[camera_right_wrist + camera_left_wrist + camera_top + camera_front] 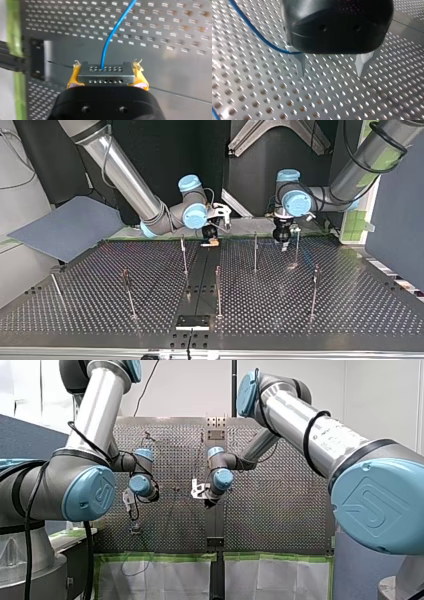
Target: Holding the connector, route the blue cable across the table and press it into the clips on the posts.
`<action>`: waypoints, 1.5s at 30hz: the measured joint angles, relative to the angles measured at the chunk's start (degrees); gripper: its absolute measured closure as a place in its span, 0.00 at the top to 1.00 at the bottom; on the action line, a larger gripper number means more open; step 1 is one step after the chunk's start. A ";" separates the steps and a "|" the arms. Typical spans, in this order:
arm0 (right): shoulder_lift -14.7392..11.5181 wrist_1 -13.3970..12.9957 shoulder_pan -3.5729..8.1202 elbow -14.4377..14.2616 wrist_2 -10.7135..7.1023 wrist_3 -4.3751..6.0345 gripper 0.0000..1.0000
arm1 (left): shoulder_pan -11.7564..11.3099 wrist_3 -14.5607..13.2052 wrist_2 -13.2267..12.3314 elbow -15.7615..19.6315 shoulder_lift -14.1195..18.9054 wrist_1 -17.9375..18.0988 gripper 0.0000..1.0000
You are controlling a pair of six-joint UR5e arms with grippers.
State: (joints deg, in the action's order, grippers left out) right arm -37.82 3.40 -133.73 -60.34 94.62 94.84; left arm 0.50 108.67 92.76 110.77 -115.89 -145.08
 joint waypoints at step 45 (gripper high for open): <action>-8.59 -0.26 0.80 -0.87 0.38 2.13 0.00 | 5.90 -3.76 0.95 8.01 8.31 -0.32 1.00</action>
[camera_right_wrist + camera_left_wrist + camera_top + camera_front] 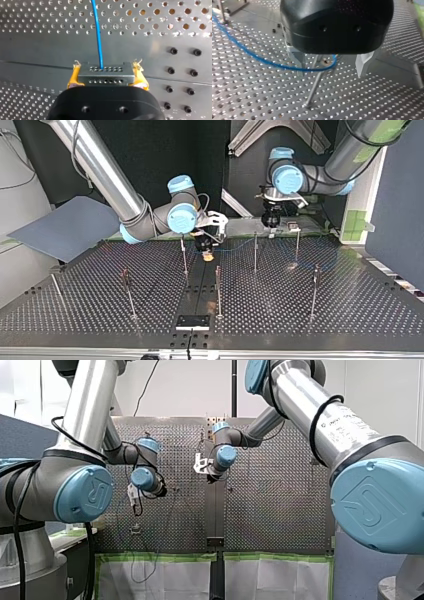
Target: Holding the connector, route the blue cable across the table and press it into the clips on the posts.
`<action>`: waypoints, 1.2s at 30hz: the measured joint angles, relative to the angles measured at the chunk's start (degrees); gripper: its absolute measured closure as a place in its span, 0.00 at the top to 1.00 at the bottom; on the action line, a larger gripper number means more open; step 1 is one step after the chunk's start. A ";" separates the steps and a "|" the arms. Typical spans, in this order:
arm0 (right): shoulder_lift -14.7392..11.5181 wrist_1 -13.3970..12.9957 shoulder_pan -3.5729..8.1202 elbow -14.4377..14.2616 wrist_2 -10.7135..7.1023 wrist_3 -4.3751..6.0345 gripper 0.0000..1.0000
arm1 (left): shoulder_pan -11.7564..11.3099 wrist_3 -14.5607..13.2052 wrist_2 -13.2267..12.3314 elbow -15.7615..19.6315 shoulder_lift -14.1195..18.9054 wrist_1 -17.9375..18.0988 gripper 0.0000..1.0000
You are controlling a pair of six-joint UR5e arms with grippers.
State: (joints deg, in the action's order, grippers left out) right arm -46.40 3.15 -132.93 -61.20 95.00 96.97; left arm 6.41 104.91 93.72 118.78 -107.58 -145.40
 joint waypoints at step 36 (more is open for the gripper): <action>0.31 -0.01 1.45 0.46 -0.79 -0.22 0.00 | 15.36 8.16 6.75 -4.35 0.00 3.88 1.00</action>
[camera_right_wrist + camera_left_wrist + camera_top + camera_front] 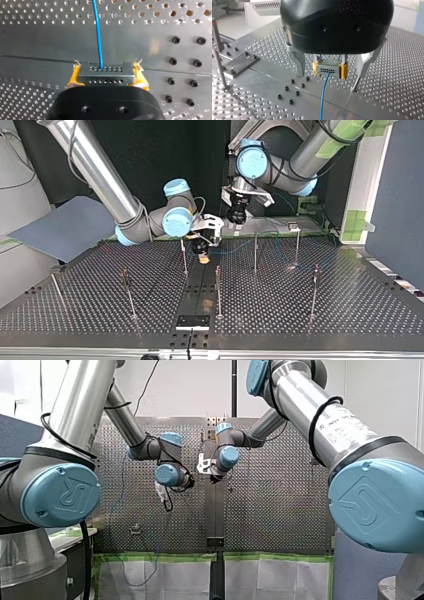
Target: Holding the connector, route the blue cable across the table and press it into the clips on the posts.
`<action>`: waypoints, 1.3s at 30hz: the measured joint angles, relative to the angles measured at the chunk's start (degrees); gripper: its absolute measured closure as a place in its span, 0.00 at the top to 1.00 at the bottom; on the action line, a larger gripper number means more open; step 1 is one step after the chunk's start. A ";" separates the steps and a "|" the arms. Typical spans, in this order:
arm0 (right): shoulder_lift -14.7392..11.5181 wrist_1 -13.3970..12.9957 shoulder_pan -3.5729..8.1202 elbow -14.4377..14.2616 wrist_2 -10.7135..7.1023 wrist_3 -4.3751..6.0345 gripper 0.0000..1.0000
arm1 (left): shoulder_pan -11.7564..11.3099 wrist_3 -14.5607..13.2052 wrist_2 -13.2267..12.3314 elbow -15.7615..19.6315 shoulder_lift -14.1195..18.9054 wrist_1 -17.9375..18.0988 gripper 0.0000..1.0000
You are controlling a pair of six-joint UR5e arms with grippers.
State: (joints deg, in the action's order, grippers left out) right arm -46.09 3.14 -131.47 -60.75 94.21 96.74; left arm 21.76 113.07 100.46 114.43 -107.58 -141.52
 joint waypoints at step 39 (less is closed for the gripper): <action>-1.25 0.06 0.23 0.74 -0.65 0.10 0.00 | -4.48 1.02 2.63 -17.65 -10.82 -10.74 1.00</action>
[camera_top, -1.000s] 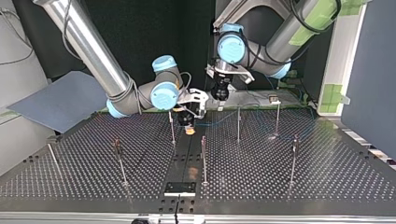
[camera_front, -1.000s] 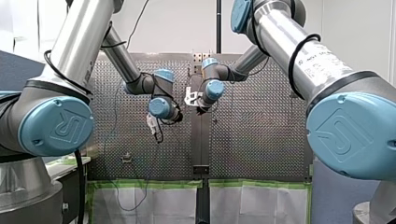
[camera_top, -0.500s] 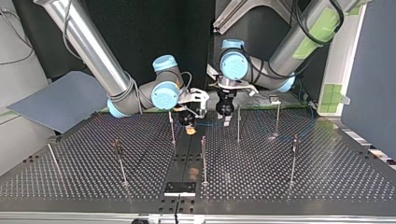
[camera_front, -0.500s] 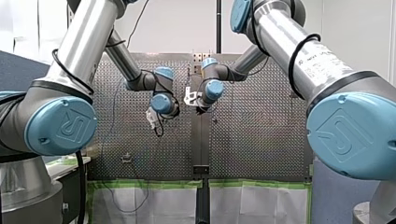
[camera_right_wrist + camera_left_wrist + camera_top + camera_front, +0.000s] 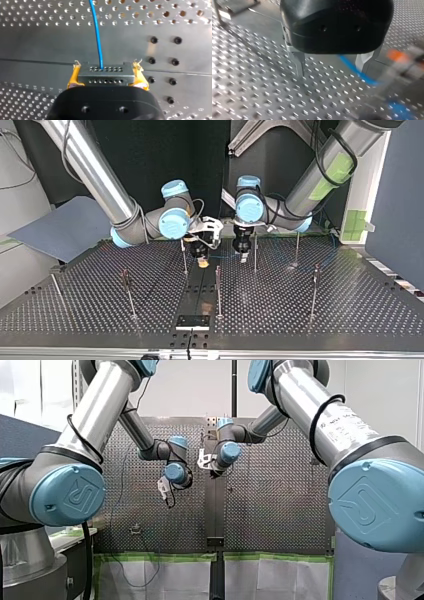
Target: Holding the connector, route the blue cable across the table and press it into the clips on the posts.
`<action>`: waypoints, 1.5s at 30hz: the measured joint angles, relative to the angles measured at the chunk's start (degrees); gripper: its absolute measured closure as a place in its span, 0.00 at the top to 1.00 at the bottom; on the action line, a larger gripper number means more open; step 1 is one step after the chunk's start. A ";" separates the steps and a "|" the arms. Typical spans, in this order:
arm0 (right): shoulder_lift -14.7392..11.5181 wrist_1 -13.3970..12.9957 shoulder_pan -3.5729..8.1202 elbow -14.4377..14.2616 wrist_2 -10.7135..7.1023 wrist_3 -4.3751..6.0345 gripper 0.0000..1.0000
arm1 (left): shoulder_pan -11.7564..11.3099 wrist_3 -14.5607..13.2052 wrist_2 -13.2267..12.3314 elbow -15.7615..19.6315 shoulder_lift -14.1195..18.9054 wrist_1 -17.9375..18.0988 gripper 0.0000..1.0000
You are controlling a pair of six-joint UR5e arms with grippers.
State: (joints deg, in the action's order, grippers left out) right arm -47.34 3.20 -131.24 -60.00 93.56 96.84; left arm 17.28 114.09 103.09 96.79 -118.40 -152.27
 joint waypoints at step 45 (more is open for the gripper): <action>-7.26 1.40 -0.23 0.01 -2.07 3.56 0.00 | 4.91 -2.18 8.12 -0.29 4.50 -2.77 0.02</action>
State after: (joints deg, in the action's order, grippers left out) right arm -54.60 4.59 -131.47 -59.99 91.49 100.40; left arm 22.19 111.91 111.20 96.49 -113.90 -155.04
